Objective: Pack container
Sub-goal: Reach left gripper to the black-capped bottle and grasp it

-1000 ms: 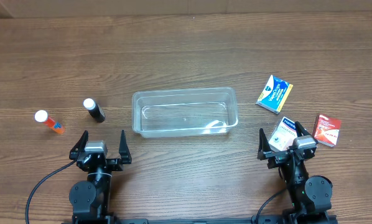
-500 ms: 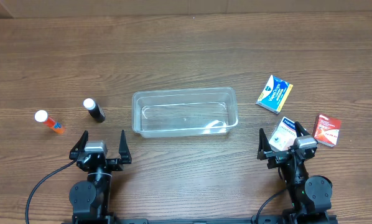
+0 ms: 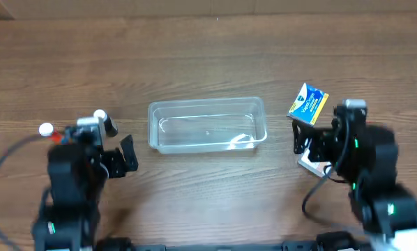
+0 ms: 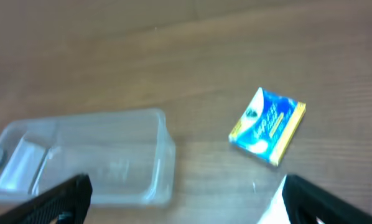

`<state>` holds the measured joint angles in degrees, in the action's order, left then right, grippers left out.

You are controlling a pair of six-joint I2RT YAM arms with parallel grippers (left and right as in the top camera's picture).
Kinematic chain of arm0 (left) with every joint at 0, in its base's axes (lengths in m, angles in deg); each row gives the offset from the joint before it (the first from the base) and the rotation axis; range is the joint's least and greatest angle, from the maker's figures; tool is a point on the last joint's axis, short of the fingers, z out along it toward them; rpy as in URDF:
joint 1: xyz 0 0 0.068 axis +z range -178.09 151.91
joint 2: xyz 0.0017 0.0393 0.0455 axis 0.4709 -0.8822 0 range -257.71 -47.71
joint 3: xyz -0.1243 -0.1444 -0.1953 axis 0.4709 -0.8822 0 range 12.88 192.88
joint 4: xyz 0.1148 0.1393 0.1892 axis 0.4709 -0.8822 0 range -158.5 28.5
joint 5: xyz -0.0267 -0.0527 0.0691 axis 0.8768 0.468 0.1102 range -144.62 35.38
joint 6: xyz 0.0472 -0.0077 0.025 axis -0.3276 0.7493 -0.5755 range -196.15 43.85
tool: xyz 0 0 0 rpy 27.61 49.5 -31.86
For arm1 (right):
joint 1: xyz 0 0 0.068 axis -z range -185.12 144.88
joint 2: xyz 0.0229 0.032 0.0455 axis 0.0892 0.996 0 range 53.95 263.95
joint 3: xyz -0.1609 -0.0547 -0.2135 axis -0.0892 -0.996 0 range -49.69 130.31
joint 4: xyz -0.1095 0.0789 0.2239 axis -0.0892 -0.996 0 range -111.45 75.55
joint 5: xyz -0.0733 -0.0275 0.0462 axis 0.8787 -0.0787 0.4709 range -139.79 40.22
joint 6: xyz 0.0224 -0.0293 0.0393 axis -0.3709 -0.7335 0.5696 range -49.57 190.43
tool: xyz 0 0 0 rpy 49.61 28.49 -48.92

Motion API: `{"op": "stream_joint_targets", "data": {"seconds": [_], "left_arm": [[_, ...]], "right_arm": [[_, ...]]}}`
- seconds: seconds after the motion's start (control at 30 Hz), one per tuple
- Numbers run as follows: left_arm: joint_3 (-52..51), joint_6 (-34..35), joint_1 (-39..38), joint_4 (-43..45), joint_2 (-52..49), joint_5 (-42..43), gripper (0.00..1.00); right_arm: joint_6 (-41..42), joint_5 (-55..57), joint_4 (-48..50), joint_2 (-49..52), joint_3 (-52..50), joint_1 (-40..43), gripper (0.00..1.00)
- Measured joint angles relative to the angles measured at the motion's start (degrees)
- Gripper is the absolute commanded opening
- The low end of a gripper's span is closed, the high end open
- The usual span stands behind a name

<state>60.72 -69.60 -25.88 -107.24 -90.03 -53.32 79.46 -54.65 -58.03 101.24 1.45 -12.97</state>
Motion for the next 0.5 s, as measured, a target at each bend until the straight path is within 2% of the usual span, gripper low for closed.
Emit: {"op": "stream_joint_targets", "data": {"seconds": [0.07,0.17,0.33,0.5], "left_arm": [[8.2,0.0,0.0,-7.9,-9.7,0.4,1.00],[17.0,0.2,0.0,-16.1,-21.7,1.0,1.00],[21.7,1.4,0.5,-15.2,-29.5,-0.1,1.00],[30.1,2.1,5.2,-15.2,-38.5,-3.8,1.00]], "right_arm": [[-0.1,-0.3,-9.7,8.7,8.4,0.0,1.00],[0.0,0.2,-15.4,17.7,15.2,0.0,1.00],[0.0,2.2,-16.0,20.1,15.7,0.0,1.00],[0.0,2.3,-16.0,20.1,16.0,0.0,1.00]]}}
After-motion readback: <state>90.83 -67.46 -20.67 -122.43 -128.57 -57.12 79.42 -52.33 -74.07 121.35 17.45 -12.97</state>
